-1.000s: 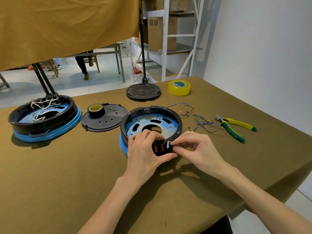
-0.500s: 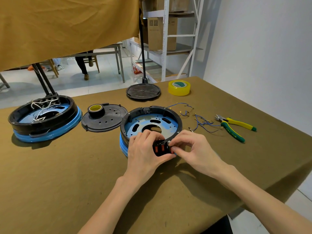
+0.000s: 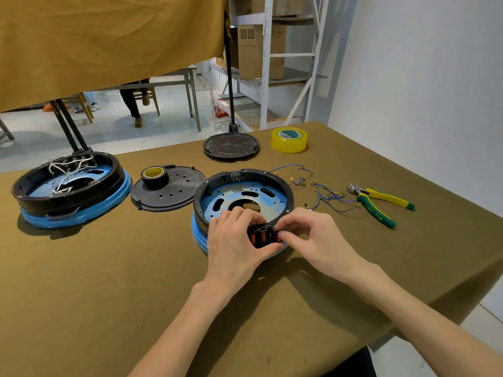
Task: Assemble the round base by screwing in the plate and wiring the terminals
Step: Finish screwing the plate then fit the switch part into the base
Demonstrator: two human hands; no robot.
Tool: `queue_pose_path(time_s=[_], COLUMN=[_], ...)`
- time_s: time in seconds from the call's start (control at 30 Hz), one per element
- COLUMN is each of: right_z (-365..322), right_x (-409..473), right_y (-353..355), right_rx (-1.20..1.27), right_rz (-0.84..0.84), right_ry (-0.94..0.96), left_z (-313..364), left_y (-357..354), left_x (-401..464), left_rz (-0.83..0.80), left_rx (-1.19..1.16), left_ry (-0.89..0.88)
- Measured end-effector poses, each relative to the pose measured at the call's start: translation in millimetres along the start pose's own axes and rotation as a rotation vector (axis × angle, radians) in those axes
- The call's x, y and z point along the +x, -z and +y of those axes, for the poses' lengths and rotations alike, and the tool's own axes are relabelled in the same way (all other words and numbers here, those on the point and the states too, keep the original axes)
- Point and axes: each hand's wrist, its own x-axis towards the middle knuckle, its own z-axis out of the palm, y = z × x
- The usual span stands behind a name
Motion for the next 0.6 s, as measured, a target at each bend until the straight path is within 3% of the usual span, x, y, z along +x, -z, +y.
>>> queue_pose_path(time_s=[0.17,0.4,0.6], right_z=[-1,1,4], right_x=[1,8,12], right_y=[-9,4,4], right_rx=[-0.096,-0.114,-0.122], right_rz=[0.040,-0.112,-0.123], right_ry=[0.050,0.072,0.108], left_z=[-4,-5,-4], left_y=[2,4,3], left_x=[0,0,0], left_rz=[-0.035,-0.042,-0.026], left_rx=[-0.008,-0.015,-0.011], left_ry=[-0.023,-0.051,-0.035])
